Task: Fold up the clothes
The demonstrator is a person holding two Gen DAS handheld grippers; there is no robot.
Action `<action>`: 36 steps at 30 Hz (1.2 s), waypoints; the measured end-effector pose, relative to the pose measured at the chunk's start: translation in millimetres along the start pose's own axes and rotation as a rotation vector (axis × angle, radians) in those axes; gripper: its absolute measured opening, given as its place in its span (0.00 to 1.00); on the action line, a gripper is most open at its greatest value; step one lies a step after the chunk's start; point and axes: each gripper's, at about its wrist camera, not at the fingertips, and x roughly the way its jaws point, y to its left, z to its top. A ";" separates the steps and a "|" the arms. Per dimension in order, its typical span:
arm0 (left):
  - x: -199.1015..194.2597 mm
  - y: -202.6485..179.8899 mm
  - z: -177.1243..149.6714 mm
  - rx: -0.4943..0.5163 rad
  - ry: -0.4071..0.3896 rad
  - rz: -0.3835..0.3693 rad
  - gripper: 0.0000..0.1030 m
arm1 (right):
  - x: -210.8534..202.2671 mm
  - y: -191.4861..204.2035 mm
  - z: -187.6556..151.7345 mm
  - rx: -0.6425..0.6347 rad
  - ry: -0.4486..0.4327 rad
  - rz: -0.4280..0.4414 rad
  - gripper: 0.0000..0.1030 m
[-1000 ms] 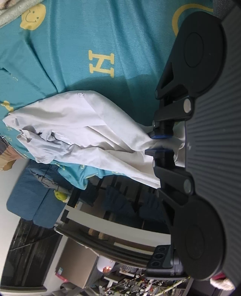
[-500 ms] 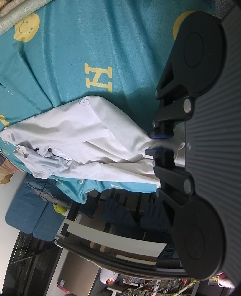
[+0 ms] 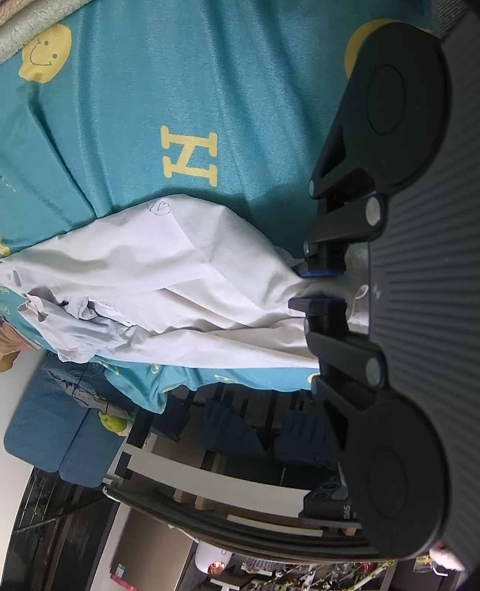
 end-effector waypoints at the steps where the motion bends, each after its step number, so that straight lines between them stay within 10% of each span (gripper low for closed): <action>1: 0.6 -0.5 -1.4 0.003 0.013 -0.024 0.81 | 0.0 -0.1 -0.1 0.001 0.000 0.000 0.13; 7: 4.2 -8.1 -10.8 0.047 0.072 -0.117 0.64 | 0.1 1.5 -1.6 -0.005 0.002 -0.006 0.13; 11: 1.6 -11.0 -15.0 0.080 0.078 -0.122 0.07 | 2.0 3.5 -2.4 -0.013 0.006 -0.032 0.13; 25: -148.2 -50.7 -41.2 0.217 -0.200 -0.356 0.05 | -84.3 41.5 -33.5 -0.070 -0.195 0.006 0.09; 36: -211.3 -47.1 -157.2 0.303 -0.263 -0.410 0.05 | -156.3 48.9 -108.7 -0.111 -0.225 0.088 0.09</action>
